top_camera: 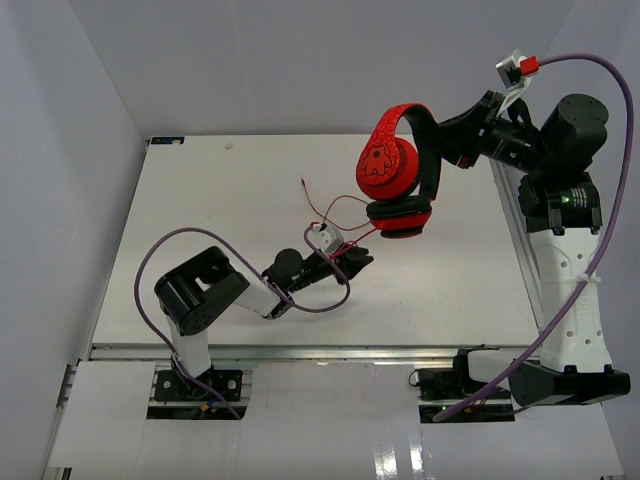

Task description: Wrap the headphones

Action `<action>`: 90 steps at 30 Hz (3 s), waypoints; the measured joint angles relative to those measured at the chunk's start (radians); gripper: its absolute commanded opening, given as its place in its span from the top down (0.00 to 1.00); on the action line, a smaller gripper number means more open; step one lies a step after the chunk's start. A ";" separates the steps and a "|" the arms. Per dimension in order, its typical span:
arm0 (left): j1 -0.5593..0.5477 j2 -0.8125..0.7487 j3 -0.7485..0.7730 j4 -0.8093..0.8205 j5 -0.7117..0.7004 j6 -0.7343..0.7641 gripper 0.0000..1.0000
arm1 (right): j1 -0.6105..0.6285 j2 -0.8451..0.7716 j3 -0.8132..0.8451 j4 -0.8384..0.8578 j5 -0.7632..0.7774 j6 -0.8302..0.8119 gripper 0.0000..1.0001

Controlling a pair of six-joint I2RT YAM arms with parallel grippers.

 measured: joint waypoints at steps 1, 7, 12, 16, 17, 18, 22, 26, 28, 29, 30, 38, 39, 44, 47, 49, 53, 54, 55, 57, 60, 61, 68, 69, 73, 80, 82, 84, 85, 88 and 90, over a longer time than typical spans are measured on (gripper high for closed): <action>0.002 0.012 0.000 0.001 0.000 -0.015 0.87 | 0.000 0.000 0.000 0.000 -0.001 0.001 0.92; 0.044 0.058 -0.051 0.003 0.032 -0.115 1.00 | -0.013 -0.004 0.000 0.000 -0.026 -0.001 0.92; 0.150 0.042 -0.078 -0.004 0.176 -0.204 1.00 | -0.018 -0.031 -0.026 -0.027 -0.084 -0.089 0.92; 0.298 -0.039 -0.077 -0.040 0.351 -0.253 1.00 | 0.000 -0.075 -0.070 -0.174 -0.077 -0.357 0.92; 0.336 -0.076 -0.052 -0.098 0.395 -0.252 1.00 | 0.009 -0.088 -0.091 -0.221 -0.062 -0.435 0.92; 0.374 -0.113 -0.022 -0.162 0.440 -0.250 1.00 | 0.019 -0.102 -0.113 -0.269 -0.044 -0.514 0.92; 0.473 -0.177 0.254 -0.566 0.554 -0.143 1.00 | 0.110 -0.161 -0.262 -0.400 0.091 -0.779 0.92; 0.505 -0.153 0.540 -0.994 0.588 -0.048 1.00 | 0.211 -0.209 -0.417 -0.430 0.261 -0.914 0.92; 0.506 -0.106 0.688 -1.185 0.586 -0.023 1.00 | 0.271 -0.232 -0.498 -0.418 0.376 -0.951 0.92; 0.506 -0.090 0.735 -1.261 0.581 -0.017 1.00 | 0.294 -0.240 -0.530 -0.408 0.425 -0.956 0.92; 0.506 -0.077 0.771 -1.330 0.575 -0.013 1.00 | 0.314 -0.245 -0.560 -0.397 0.471 -0.957 0.92; 0.498 0.036 1.050 -1.834 0.492 -0.032 1.00 | 0.404 -0.252 -0.732 -0.241 0.797 -0.883 0.92; 0.496 0.050 1.085 -1.873 0.477 -0.032 1.00 | 0.415 -0.251 -0.733 -0.229 0.807 -0.872 0.92; 0.477 0.102 1.155 -2.018 0.415 -0.024 1.00 | 0.441 -0.250 -0.731 -0.157 0.783 -0.797 0.92; 0.468 0.140 1.145 -2.066 0.389 -0.019 1.00 | 0.443 -0.250 -0.713 -0.135 0.748 -0.759 0.92; 0.464 0.165 1.135 -2.092 0.375 -0.017 1.00 | 0.443 -0.253 -0.695 -0.124 0.716 -0.743 0.92; 0.462 0.215 1.160 -2.133 0.364 -0.024 1.00 | 0.456 -0.257 -0.671 -0.104 0.640 -0.737 0.92; 0.462 0.233 1.188 -2.143 0.364 -0.027 1.00 | 0.469 -0.257 -0.671 -0.102 0.631 -0.741 0.92; 0.462 0.248 1.214 -2.144 0.364 -0.031 1.00 | 0.490 -0.256 -0.671 -0.102 0.629 -0.747 0.92; 0.460 0.278 1.276 -2.142 0.367 -0.042 1.00 | 0.536 -0.250 -0.674 -0.100 0.635 -0.763 0.92; 0.458 0.291 1.333 -2.139 0.369 -0.058 1.00 | 0.598 -0.231 -0.690 -0.090 0.682 -0.799 0.92; 0.457 0.291 1.343 -2.138 0.370 -0.060 1.00 | 0.613 -0.222 -0.697 -0.088 0.708 -0.812 0.92; 0.452 0.289 1.354 -2.143 0.371 -0.069 1.00 | 0.652 -0.133 -0.774 -0.072 0.937 -0.902 0.92; 0.452 0.287 1.354 -2.144 0.371 -0.070 1.00 | 0.654 -0.124 -0.782 -0.069 0.966 -0.911 0.92; 0.447 0.275 1.352 -2.145 0.370 -0.073 1.00 | 0.657 -0.094 -0.788 -0.048 1.081 -0.927 0.92; 0.439 0.224 1.324 -2.152 0.366 -0.072 1.00 | 0.659 -0.075 -0.788 0.029 1.228 -0.940 0.92; 0.439 0.208 1.320 -2.159 0.366 -0.072 1.00 | 0.659 -0.070 -0.788 0.043 1.255 -0.948 0.92; 0.438 0.192 1.320 -2.160 0.366 -0.073 1.00 | 0.659 -0.061 -0.788 0.058 1.282 -0.952 0.92; 0.437 0.184 1.320 -2.159 0.367 -0.074 1.00 | 0.659 -0.057 -0.788 0.066 1.293 -0.953 0.92; 0.433 0.162 1.320 -2.157 0.368 -0.078 1.00 | 0.659 -0.046 -0.790 0.079 1.307 -0.954 0.92; 0.431 0.154 1.320 -2.157 0.368 -0.080 1.00 | 0.659 -0.045 -0.793 0.080 1.294 -0.949 0.92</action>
